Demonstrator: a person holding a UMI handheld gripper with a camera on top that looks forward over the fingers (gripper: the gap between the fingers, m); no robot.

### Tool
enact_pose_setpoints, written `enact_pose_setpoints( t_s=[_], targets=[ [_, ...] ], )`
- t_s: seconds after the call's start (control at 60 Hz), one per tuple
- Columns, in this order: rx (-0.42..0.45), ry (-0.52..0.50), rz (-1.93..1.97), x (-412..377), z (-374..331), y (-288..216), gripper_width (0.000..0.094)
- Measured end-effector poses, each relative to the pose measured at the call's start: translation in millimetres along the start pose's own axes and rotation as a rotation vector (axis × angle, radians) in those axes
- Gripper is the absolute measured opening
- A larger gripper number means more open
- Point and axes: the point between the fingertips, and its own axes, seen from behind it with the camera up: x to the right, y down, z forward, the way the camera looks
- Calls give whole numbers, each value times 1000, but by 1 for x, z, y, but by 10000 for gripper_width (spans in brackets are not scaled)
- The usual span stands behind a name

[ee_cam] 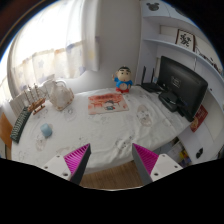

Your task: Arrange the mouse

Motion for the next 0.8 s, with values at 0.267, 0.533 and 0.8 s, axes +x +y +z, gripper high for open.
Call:
enact_pose_setpoints(
  t_s=[0.267,0.533,0.8],
  targets=[
    [-20,-99,-69,-92,28,8,857],
    [-20,-236,-169,-217,50,25,856],
    [3,-307,-199,-313,78,35,853]
  ],
)
